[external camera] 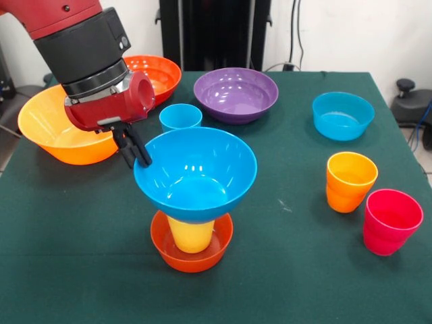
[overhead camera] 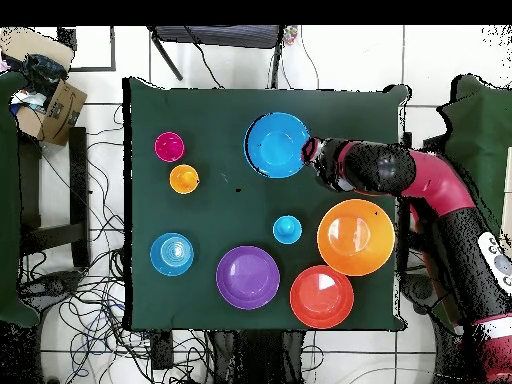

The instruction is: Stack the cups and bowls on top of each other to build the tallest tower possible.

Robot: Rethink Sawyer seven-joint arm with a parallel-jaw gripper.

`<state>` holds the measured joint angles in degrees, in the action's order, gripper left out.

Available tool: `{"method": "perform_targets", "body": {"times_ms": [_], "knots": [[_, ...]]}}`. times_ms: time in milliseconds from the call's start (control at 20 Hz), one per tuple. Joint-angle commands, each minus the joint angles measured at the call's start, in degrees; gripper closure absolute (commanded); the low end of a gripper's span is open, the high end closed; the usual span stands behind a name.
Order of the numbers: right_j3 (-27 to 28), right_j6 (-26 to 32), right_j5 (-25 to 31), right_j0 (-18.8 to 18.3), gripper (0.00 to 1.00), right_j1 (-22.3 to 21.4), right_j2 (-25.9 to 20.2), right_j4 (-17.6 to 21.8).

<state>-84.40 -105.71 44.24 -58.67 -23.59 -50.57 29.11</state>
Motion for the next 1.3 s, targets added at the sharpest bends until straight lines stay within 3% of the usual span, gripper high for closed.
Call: {"method": "perform_targets", "body": {"times_ms": [50,1300], "knots": [[3.4,16.6,6.1,2.3,1.00,-0.8,0.9,3.5],[3.4,16.3,9.0,2.9,1.00,-1.3,1.2,3.9]]}}
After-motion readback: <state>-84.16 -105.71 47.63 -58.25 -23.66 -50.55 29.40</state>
